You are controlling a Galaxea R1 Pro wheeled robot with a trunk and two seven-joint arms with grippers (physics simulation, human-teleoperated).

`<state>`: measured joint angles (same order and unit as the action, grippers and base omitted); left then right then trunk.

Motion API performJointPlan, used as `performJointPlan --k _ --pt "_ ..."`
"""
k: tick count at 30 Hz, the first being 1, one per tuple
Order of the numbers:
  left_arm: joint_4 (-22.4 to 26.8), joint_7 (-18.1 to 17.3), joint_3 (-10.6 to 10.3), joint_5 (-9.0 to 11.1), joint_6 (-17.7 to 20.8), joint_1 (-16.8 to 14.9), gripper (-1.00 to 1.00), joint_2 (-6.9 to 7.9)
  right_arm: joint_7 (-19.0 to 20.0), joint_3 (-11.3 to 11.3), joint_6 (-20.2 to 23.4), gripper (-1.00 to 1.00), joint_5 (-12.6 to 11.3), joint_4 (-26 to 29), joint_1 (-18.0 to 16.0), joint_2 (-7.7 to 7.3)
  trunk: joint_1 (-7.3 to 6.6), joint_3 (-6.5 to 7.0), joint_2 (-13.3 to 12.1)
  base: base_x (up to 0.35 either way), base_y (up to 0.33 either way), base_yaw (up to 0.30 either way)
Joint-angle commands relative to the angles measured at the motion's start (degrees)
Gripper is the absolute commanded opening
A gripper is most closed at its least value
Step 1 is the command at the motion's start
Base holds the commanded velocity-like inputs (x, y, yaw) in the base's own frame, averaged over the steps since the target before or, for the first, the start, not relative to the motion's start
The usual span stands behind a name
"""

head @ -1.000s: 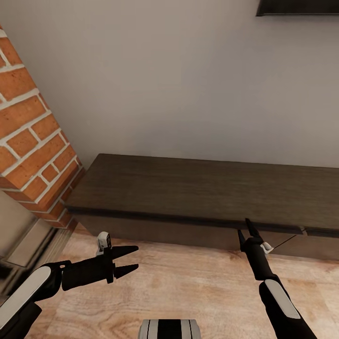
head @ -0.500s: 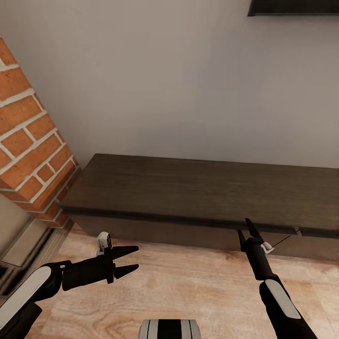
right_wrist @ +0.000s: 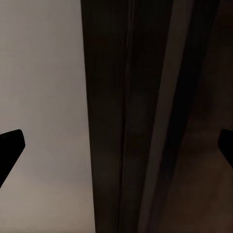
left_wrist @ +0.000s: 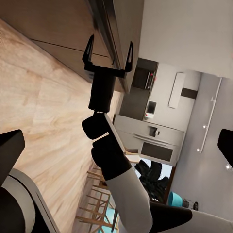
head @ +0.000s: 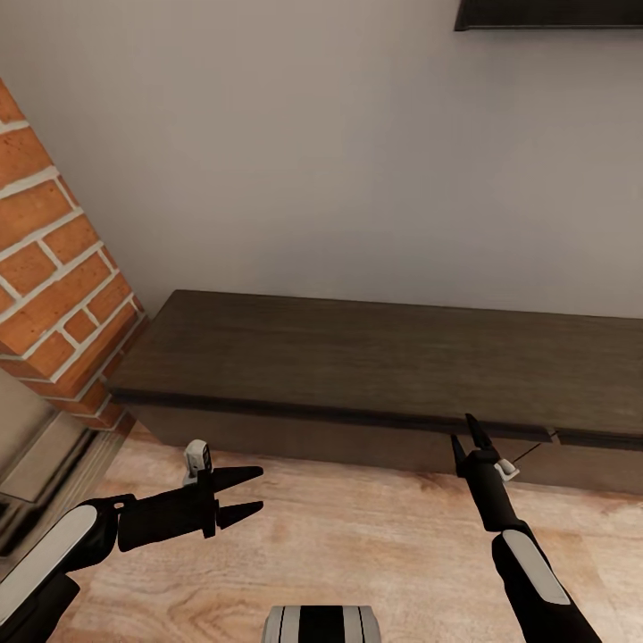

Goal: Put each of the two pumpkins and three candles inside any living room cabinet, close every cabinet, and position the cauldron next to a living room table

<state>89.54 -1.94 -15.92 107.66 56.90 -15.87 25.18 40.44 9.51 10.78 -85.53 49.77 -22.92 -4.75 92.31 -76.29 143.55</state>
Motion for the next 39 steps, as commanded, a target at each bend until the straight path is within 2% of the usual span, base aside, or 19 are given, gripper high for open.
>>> performJointPlan --k 1,8,21,29,33,39 --pt "0.0 -0.2 -0.1 -0.1 0.1 0.0 1.0 0.04 0.1 0.0 0.6 1.0 -0.6 0.0 0.0 0.0 -0.01 -0.04 0.0 -0.001 -0.004 0.0" --pt "0.0 -0.2 0.0 -0.1 0.1 0.0 1.0 0.04 0.1 0.0 0.6 1.0 -0.6 -0.1 0.0 -0.06 -0.01 -0.04 0.0 0.0 -0.001 0.0" --pt "0.0 -0.2 0.0 -0.1 0.0 0.0 1.0 0.04 0.1 0.0 0.6 1.0 -0.6 -0.1 0.0 -0.09 0.25 -2.25 0.1 0.0 0.0 0.0" --pt "0.0 -0.2 0.0 -0.1 0.0 0.0 1.0 0.04 0.2 0.0 0.6 1.0 -0.6 -0.1 0.0 -0.09 0.25 -2.25 0.1 0.0 0.0 0.0" --pt "0.0 -0.2 -0.1 -0.1 0.0 0.0 1.0 0.04 0.2 0.0 0.6 1.0 -0.6 -0.1 0.0 -0.09 0.35 -3.14 0.2 0.0 0.0 0.0" --pt "0.0 -0.2 0.0 -0.1 0.0 0.0 1.0 0.04 0.3 0.0 0.6 1.0 -0.6 -1.1 0.0 -0.09 0.35 -3.14 0.2 0.0 0.0 0.0"
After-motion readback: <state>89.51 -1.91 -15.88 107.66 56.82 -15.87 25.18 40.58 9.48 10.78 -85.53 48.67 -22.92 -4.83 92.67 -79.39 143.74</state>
